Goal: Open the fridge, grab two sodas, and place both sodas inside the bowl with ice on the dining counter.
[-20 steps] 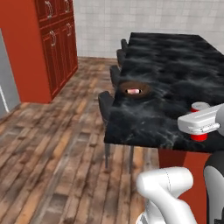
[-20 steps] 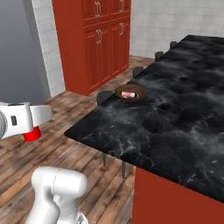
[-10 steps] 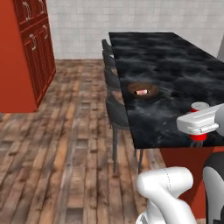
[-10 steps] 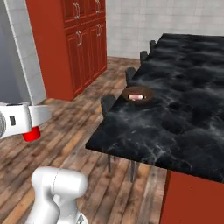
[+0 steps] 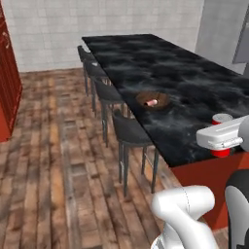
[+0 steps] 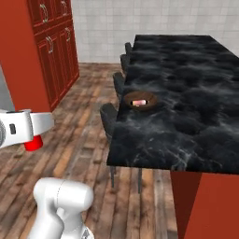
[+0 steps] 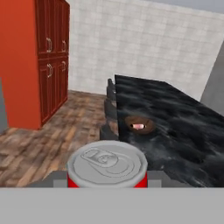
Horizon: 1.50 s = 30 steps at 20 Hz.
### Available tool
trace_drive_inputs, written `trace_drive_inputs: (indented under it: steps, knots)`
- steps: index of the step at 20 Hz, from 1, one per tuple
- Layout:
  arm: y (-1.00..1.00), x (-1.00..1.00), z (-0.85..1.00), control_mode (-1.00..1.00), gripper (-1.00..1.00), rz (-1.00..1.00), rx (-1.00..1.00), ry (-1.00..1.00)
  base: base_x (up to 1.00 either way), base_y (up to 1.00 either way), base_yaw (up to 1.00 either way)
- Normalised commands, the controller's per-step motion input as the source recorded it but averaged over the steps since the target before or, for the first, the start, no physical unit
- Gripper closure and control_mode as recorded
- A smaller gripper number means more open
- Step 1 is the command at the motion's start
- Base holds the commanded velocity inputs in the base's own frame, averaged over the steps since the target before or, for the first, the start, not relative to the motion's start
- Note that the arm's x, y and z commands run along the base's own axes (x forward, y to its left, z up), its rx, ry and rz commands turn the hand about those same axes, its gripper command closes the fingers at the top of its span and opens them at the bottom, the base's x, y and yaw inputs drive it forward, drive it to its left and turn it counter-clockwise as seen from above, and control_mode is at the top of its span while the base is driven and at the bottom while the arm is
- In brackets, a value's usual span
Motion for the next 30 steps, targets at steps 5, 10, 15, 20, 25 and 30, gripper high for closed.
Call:
trace_drive_inputs:
  steps: [5,10,15,20,25,30]
  knots:
    - [0.0,0.0,0.0,1.0,1.0,0.0,0.0,0.0,0.43,0.61,-0.47]
    - [0.0,0.0,0.0,1.0,1.0,0.0,0.0,0.0,0.43,0.6,-0.47]
    - [0.0,0.0,0.0,1.0,1.0,0.0,0.0,0.0,0.25,0.59,-0.47]
    - [0.0,0.0,0.0,1.0,1.0,0.0,0.0,0.0,0.0,0.9,-0.35]
    - [0.0,0.0,0.0,1.0,1.0,0.0,0.0,0.0,0.01,1.0,-0.29]
    - [0.0,0.0,0.0,1.0,1.0,0.0,0.0,0.0,0.3,0.85,-0.39]
